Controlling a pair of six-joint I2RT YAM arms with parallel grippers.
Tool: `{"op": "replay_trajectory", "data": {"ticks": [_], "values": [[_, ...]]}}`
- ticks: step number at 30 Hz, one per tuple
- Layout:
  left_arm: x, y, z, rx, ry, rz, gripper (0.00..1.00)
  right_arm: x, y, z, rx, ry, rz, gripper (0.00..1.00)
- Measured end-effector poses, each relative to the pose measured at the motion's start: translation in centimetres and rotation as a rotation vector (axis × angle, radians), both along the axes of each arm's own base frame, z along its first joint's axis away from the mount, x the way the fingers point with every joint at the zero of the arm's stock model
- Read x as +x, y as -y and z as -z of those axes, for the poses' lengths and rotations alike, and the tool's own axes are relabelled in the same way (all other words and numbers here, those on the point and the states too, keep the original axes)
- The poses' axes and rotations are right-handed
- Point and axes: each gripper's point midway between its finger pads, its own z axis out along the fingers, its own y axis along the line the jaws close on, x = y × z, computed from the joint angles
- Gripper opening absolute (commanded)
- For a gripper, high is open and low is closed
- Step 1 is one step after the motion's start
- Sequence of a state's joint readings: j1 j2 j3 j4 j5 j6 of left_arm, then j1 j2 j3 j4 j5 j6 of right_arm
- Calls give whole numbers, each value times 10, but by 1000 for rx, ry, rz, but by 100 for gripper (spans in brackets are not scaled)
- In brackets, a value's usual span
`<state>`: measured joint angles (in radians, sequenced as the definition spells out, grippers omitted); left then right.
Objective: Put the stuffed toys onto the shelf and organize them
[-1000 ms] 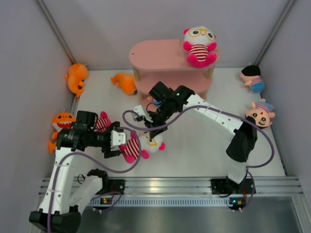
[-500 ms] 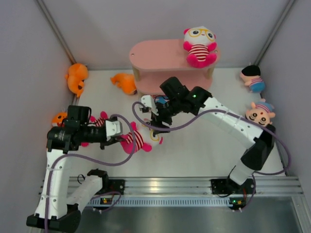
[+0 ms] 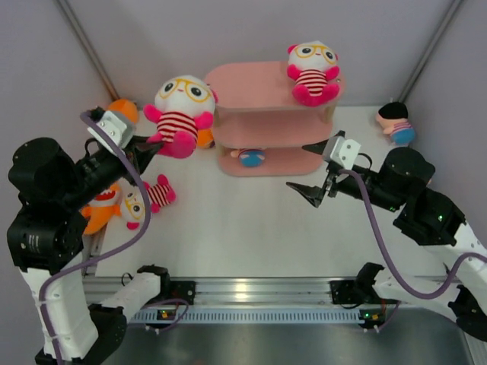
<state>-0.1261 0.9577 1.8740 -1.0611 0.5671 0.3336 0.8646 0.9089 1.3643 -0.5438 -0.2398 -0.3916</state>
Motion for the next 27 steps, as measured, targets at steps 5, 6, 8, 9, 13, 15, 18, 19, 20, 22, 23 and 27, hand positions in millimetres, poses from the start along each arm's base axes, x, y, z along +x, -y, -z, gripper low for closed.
{"op": "replay_trajectory", "data": {"ticks": [5,6,8,9,13,15,18,19,20,22,23,27], "values": [[50,11,-43,-165,29,-26,0,9,19,1,52,-6,125,84],[66,14,-46,-195,17,-28,0,10,22,4,54,-13,140,85],[102,19,-49,-248,-6,-37,0,14,25,10,50,-29,168,85],[124,22,-47,-272,-26,-47,0,15,26,13,49,-38,182,85],[206,38,-26,-310,-99,-108,0,17,37,19,61,-54,240,85],[232,55,-4,-292,-141,-124,0,16,45,19,76,-53,263,85],[252,99,29,-222,-182,-114,0,10,57,14,113,-47,284,85],[254,114,36,-196,-185,-102,0,8,60,12,126,-46,289,85],[254,127,41,-176,-183,-88,0,5,64,9,140,-42,292,85],[251,155,49,-127,-167,-55,0,-1,72,4,174,-38,298,85],[248,168,53,-107,-159,-37,0,-4,75,2,186,-35,299,85],[244,190,57,-59,-123,-4,0,-12,86,-6,226,-25,303,85]]}}
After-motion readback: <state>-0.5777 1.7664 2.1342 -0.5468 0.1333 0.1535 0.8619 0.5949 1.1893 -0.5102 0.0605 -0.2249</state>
